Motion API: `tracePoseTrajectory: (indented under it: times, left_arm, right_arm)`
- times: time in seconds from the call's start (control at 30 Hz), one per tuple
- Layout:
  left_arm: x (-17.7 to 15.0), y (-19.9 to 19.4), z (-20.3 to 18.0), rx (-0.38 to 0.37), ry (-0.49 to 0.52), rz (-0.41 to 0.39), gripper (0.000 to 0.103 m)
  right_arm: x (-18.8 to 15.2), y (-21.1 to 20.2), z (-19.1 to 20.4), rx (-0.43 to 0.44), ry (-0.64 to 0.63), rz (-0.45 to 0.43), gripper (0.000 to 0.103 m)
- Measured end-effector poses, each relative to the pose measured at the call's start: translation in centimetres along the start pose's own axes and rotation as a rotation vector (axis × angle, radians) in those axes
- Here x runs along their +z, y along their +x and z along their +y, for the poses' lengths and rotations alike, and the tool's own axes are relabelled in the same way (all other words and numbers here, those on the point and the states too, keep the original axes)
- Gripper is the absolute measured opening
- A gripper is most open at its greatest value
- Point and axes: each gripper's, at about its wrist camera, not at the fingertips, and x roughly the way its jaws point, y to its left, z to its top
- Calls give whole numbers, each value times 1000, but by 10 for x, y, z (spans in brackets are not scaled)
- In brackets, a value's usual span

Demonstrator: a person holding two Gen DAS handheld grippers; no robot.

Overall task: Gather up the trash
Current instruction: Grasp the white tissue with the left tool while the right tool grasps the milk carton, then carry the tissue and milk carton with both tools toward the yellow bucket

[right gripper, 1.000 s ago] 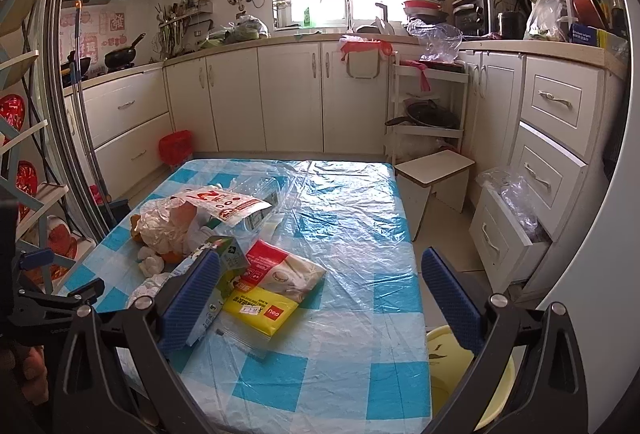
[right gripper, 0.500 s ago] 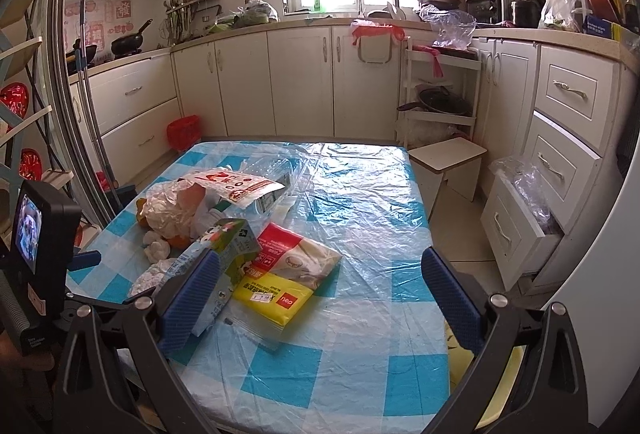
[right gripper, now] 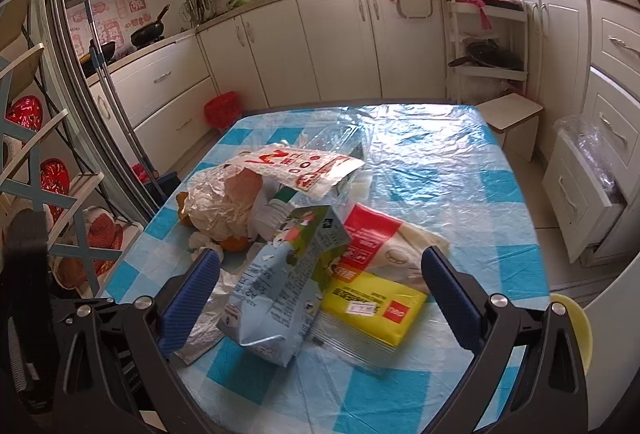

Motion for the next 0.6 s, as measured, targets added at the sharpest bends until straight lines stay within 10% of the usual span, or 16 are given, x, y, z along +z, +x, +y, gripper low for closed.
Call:
tracePoseTrajectory:
  times: [0.2, 0.3, 0.43, 0.6]
  left_arm:
    - [-3, 1, 21, -27, -56, 28, 6]
    - [-5, 3, 22, -3, -43, 26, 49]
    - [-2, 5, 12, 60, 0, -3, 78]
    - [1, 24, 1, 150, 55, 29, 79]
  right_arm:
    - [-1, 37, 22, -47, -51, 100, 97]
    - [-5, 53, 19, -55, -48, 153, 97]
    - [-11, 58, 11, -6, -32, 197, 68]
    - [-13, 43, -1, 49, -7, 180, 48]
